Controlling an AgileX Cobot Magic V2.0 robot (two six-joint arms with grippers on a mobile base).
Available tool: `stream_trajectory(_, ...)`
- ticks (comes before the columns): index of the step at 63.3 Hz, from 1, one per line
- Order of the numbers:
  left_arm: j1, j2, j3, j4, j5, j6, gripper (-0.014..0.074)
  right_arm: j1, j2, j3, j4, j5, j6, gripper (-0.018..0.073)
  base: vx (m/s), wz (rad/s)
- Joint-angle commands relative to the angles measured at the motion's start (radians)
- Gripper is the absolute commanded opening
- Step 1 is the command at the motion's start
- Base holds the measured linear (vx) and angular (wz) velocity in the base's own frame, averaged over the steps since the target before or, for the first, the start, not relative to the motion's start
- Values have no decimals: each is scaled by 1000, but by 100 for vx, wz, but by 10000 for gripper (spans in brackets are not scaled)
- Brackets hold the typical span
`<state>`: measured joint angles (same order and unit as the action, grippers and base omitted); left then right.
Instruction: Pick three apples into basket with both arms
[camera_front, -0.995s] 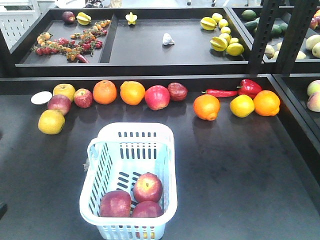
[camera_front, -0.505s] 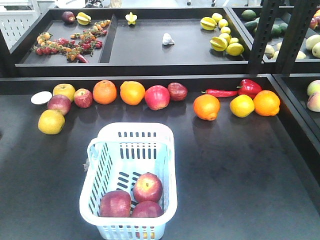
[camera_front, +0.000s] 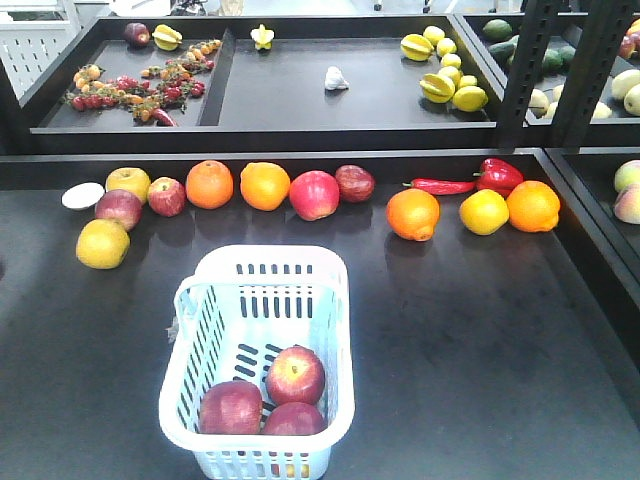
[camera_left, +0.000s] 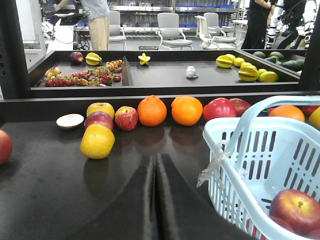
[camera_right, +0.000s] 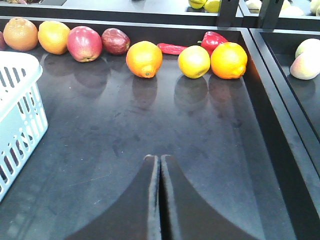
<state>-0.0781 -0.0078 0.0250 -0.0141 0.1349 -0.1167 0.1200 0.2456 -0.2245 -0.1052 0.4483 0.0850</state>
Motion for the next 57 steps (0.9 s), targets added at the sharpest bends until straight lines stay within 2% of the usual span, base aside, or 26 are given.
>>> stream_trajectory(1, 1, -20, 16, 50, -64, -77, -6, -8, 8, -26, -7, -71, -2, -9, 0, 0)
stream_trajectory(4, 1, -20, 16, 73, -64, -91, -6, -8, 8, -26, -7, -71, -2, -9, 0, 0)
stream_trajectory(57, 7, -19, 14, 65, -64, -86, -6, -8, 8, -26, -7, -71, -2, -9, 0, 0)
